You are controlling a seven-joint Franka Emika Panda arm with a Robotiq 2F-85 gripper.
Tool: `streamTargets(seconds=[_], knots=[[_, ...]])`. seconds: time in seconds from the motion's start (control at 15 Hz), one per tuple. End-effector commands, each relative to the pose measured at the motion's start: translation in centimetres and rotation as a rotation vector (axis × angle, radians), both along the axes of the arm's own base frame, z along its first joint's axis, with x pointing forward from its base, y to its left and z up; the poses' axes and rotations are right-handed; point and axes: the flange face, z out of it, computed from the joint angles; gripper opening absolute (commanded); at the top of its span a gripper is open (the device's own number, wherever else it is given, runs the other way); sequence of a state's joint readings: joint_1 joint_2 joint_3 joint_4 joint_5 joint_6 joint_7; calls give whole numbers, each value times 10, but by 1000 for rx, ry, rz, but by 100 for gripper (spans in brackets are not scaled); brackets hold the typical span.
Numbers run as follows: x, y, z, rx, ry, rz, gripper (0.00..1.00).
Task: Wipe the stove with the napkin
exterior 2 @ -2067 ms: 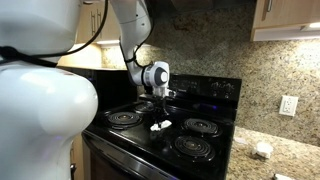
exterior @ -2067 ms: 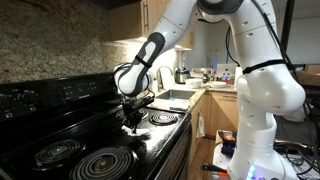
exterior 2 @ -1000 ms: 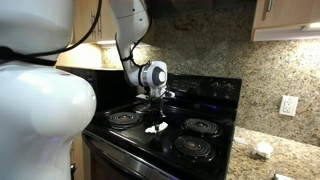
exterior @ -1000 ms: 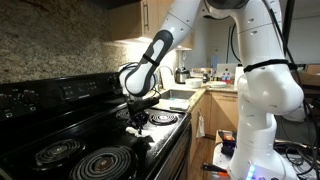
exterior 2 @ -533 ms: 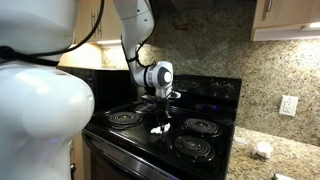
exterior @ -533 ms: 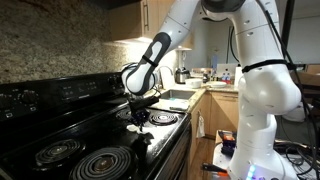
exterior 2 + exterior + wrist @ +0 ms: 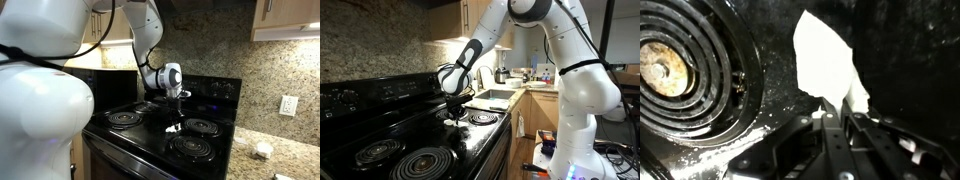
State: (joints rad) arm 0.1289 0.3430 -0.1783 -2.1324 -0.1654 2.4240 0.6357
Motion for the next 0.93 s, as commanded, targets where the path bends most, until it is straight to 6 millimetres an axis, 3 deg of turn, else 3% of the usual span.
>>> streamTargets(seconds=[0.0, 0.13, 0.27, 0.67, 0.87], knots=[[9, -37, -24, -50, 16, -88, 8], [7, -55, -23, -54, 12, -135, 8], [-1, -58, -21, -51, 14, -151, 7], [-48, -17, -17, 16, 5, -93, 8], [-91, -18, -21, 26, 13, -149, 8]])
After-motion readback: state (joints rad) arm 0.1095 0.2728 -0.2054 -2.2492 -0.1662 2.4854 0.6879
